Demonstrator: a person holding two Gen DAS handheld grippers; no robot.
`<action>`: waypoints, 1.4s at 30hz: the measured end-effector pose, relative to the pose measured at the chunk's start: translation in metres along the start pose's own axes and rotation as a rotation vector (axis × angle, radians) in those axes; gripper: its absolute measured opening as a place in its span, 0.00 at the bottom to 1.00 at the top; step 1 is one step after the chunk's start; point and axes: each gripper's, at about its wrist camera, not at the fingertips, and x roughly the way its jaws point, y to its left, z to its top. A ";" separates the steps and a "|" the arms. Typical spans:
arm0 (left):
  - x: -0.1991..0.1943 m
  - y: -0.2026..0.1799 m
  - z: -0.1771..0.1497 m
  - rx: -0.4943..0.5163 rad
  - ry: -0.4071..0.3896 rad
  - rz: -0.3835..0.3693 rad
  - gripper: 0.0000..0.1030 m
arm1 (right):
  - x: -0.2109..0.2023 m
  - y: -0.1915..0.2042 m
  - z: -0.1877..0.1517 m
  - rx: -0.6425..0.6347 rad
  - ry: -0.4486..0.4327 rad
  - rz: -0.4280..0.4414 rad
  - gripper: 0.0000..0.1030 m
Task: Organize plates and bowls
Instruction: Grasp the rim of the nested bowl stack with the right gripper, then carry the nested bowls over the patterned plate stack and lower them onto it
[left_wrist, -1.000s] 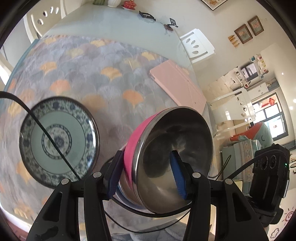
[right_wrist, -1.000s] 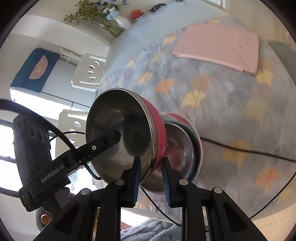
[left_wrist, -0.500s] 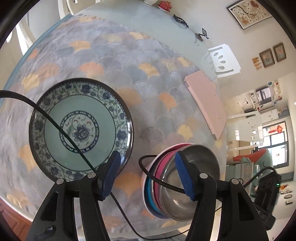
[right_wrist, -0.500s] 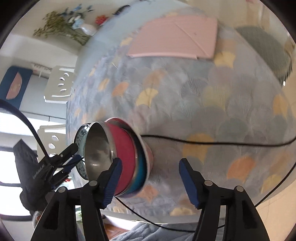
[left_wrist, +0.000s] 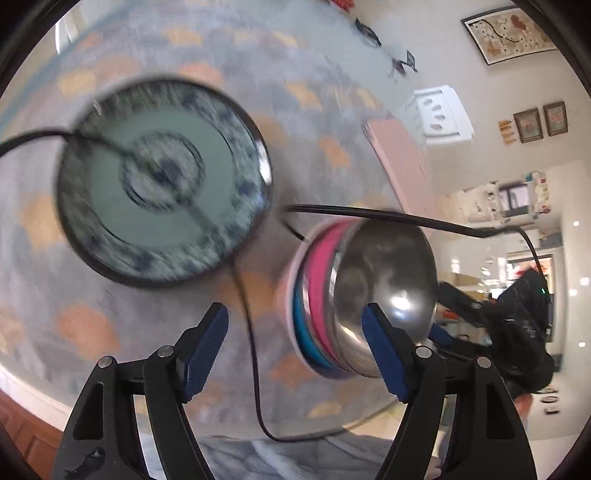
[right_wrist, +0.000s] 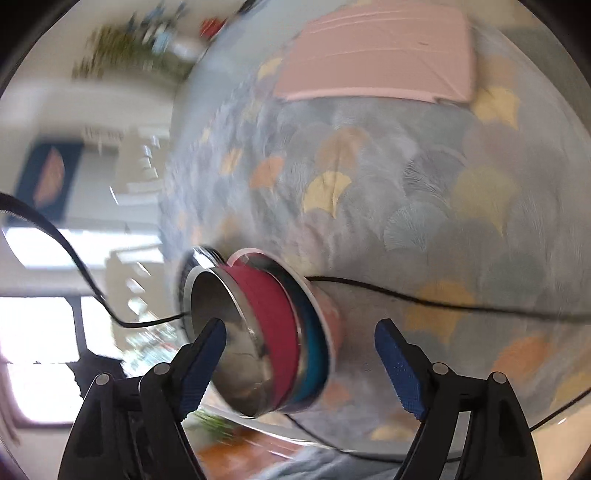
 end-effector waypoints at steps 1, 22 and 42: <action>0.006 0.001 0.000 -0.006 0.009 -0.011 0.71 | 0.009 0.005 0.001 -0.042 0.023 -0.020 0.79; -0.012 -0.022 0.002 0.011 -0.081 -0.095 0.70 | 0.053 0.050 -0.007 -0.238 0.190 0.103 0.45; -0.006 0.017 0.012 -0.097 -0.061 -0.062 0.71 | 0.029 0.047 0.023 -0.321 0.161 -0.072 0.78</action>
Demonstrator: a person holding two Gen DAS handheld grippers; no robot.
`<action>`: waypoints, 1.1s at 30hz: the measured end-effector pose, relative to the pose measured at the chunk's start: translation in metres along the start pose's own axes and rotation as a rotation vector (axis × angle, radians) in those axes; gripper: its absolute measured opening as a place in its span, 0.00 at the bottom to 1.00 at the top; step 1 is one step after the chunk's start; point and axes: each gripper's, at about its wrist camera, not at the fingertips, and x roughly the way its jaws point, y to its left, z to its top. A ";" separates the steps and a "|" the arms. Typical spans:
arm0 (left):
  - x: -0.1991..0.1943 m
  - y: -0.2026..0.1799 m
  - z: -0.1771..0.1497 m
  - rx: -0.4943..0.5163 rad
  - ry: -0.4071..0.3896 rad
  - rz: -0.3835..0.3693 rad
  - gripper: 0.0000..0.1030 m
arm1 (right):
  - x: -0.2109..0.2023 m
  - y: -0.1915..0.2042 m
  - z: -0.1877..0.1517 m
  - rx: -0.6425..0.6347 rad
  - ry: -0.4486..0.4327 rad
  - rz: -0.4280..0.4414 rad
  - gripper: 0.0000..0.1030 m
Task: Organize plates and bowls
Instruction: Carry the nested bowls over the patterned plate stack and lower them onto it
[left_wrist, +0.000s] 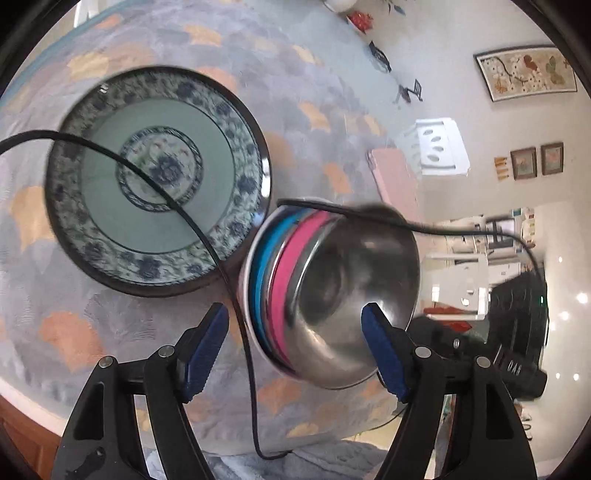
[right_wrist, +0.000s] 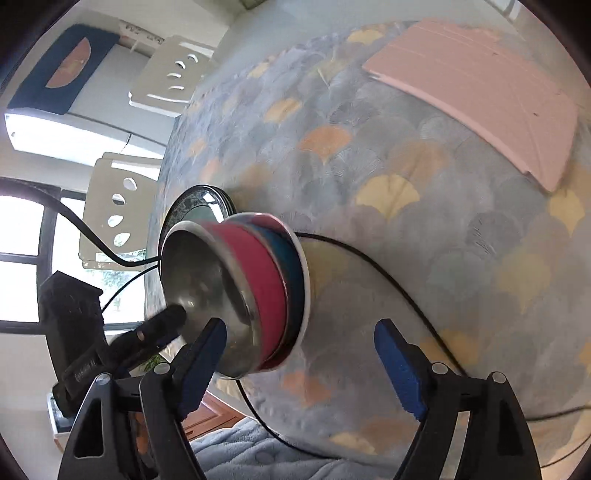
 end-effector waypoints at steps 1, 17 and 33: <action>0.003 -0.001 0.002 -0.001 0.006 -0.007 0.71 | 0.004 -0.001 0.004 -0.005 0.010 0.035 0.78; -0.005 -0.025 0.007 0.061 -0.066 0.025 0.72 | 0.048 0.029 0.012 -0.056 0.065 0.033 0.50; -0.051 -0.020 0.015 0.046 -0.209 0.022 0.72 | 0.030 0.078 0.015 -0.179 -0.044 0.030 0.46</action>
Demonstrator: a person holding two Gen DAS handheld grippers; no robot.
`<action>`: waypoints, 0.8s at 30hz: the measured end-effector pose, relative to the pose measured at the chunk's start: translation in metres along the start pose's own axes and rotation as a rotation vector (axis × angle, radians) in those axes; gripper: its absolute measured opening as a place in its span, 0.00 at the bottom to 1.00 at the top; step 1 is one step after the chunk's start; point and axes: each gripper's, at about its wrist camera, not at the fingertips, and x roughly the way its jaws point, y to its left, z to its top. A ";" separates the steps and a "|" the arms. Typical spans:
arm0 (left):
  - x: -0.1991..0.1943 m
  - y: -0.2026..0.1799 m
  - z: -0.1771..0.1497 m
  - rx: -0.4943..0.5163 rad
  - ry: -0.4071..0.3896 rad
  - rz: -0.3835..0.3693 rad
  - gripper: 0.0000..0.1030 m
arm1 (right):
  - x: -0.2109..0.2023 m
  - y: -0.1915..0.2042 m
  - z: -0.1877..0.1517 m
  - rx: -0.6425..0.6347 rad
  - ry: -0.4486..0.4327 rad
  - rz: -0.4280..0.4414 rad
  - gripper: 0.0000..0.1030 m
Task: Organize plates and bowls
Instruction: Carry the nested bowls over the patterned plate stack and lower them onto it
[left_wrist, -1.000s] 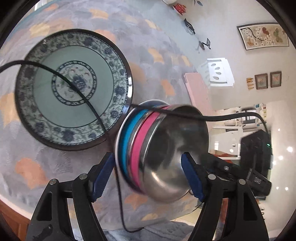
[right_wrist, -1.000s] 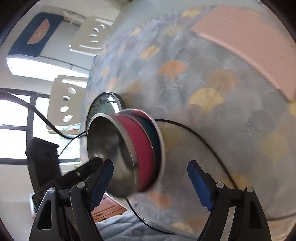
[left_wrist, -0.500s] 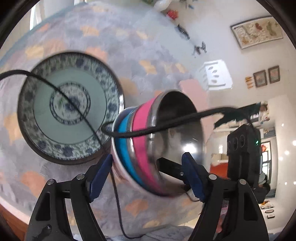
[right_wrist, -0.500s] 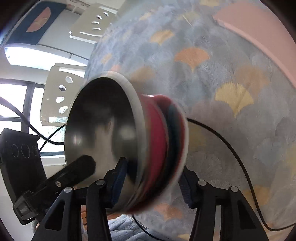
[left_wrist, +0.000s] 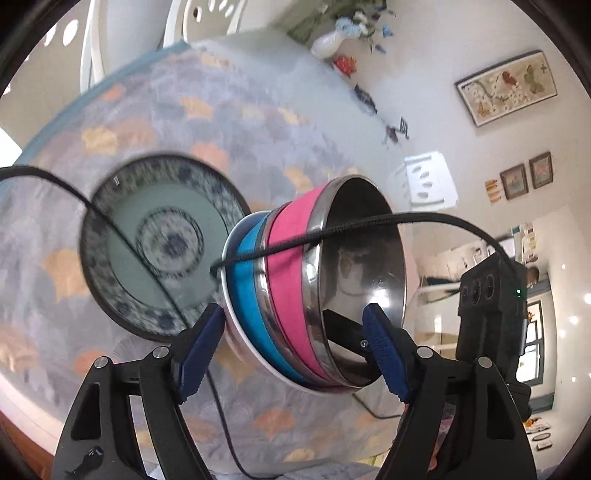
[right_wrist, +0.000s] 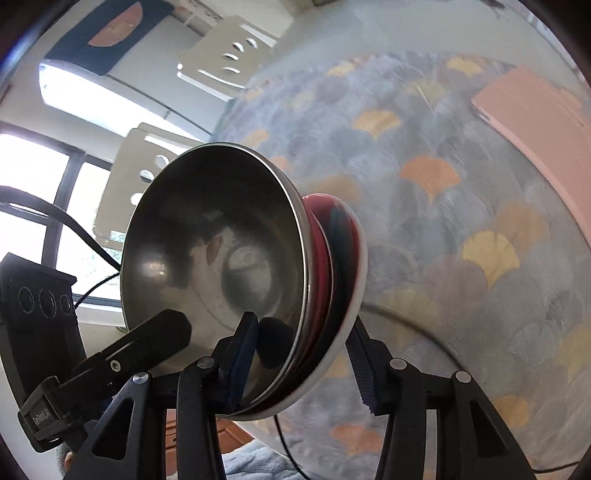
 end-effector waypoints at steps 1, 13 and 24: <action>-0.003 0.003 0.003 -0.004 -0.012 -0.002 0.72 | 0.002 0.003 0.003 -0.006 -0.003 0.013 0.46; -0.005 0.058 0.039 -0.152 -0.097 0.045 0.72 | 0.063 0.044 0.042 -0.114 -0.006 0.039 0.44; 0.011 0.082 0.036 -0.208 -0.087 0.024 0.74 | 0.079 0.039 0.063 -0.162 -0.069 -0.015 0.40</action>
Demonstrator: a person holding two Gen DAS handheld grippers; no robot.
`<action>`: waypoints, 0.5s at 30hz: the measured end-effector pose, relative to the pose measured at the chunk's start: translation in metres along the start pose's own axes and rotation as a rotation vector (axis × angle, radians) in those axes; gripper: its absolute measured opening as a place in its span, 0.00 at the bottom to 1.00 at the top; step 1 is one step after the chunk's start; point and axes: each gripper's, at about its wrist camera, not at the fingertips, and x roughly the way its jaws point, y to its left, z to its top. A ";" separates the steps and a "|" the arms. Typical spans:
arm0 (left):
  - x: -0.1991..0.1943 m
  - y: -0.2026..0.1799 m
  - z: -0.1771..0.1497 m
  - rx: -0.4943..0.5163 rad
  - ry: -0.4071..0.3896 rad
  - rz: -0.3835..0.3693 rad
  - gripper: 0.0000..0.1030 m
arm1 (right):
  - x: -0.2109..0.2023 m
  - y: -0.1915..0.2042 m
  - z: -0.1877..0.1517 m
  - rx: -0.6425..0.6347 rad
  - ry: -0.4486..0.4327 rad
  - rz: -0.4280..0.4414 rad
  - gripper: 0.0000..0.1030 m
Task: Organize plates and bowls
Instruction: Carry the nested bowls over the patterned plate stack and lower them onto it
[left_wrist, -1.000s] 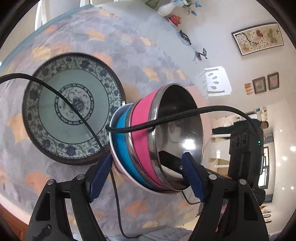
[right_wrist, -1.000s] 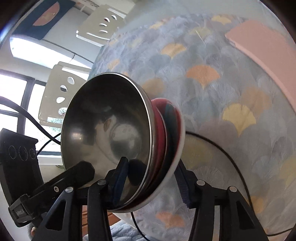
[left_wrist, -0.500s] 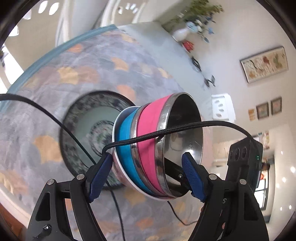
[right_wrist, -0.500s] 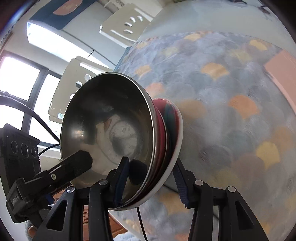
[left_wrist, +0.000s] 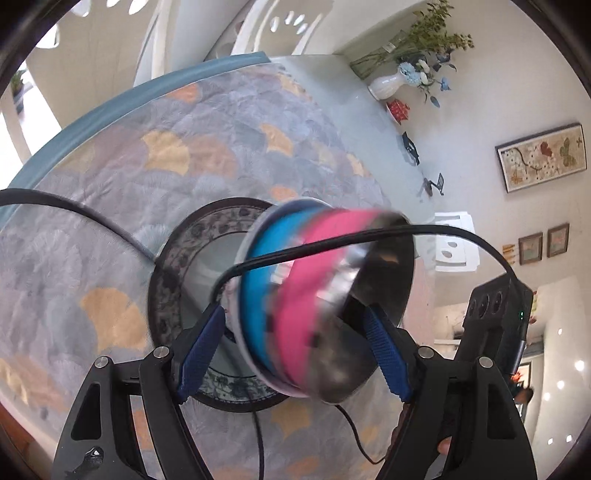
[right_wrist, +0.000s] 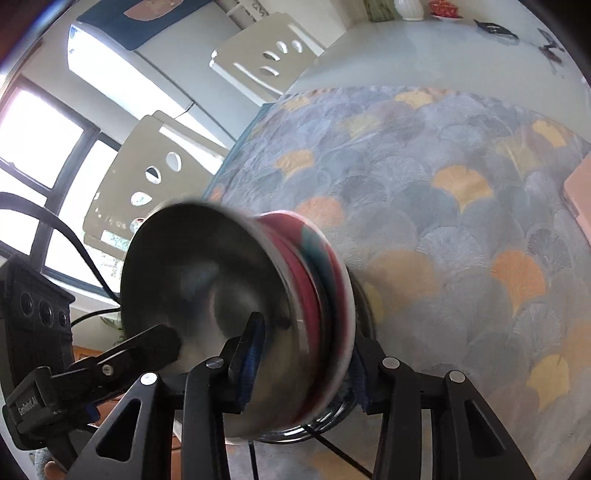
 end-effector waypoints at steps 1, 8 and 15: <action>-0.002 0.003 -0.001 -0.008 -0.001 -0.001 0.74 | -0.002 -0.003 -0.001 0.004 0.004 0.008 0.43; -0.036 0.014 -0.017 -0.036 -0.027 -0.028 0.74 | -0.032 -0.014 -0.012 0.039 0.015 0.023 0.77; -0.081 0.016 -0.045 -0.044 -0.061 -0.049 0.74 | -0.053 -0.030 -0.037 0.105 0.087 0.095 0.82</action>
